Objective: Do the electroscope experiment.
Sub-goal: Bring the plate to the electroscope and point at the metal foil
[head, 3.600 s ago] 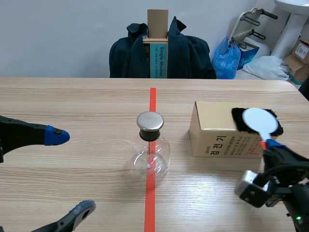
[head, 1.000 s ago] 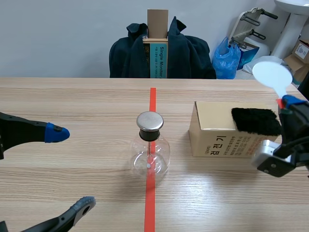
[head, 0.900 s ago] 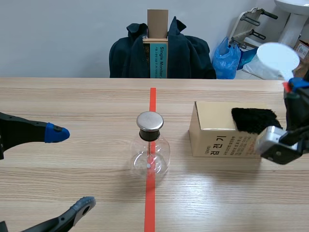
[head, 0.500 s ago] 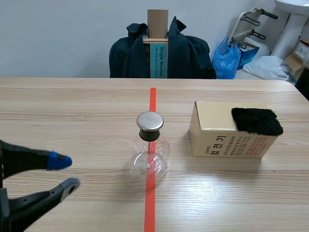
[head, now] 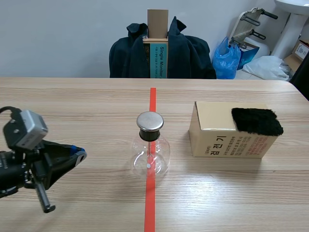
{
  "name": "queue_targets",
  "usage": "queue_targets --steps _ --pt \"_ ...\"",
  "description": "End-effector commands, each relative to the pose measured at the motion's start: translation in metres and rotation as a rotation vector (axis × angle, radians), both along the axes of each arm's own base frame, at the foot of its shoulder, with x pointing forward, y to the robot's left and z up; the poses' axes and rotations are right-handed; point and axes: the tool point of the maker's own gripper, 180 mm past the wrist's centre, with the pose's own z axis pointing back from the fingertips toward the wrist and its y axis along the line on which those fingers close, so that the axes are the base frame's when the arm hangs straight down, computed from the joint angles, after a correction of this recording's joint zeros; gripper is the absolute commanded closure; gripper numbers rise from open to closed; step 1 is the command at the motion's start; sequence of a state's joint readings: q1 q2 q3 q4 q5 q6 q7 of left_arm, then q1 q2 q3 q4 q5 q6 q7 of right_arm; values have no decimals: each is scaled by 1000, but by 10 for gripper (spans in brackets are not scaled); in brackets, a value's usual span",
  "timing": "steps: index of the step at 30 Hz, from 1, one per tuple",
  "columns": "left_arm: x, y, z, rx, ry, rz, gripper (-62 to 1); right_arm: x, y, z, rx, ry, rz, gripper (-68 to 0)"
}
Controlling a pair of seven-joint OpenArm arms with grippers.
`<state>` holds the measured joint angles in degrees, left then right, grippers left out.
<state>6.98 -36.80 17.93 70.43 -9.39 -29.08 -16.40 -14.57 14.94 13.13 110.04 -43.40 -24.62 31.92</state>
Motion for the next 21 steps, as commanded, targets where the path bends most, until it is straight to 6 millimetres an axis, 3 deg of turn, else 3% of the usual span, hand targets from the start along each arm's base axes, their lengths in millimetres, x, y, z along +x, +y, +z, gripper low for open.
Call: queue_targets --steps 1,8,15,21 --pt "6 -19 8 -38 -31 -28 -19 4 8 6 -8 -11 30 -7" --pt "25 -40 -14 -54 9 -35 -19 27 51 -13 -34 130 138 -7" --pt "23 -53 -27 -61 30 -48 -19 38 103 -80 -152 309 240 -7" --pt "23 -54 -27 -66 28 -50 -19 39 124 -136 -200 443 291 -7"
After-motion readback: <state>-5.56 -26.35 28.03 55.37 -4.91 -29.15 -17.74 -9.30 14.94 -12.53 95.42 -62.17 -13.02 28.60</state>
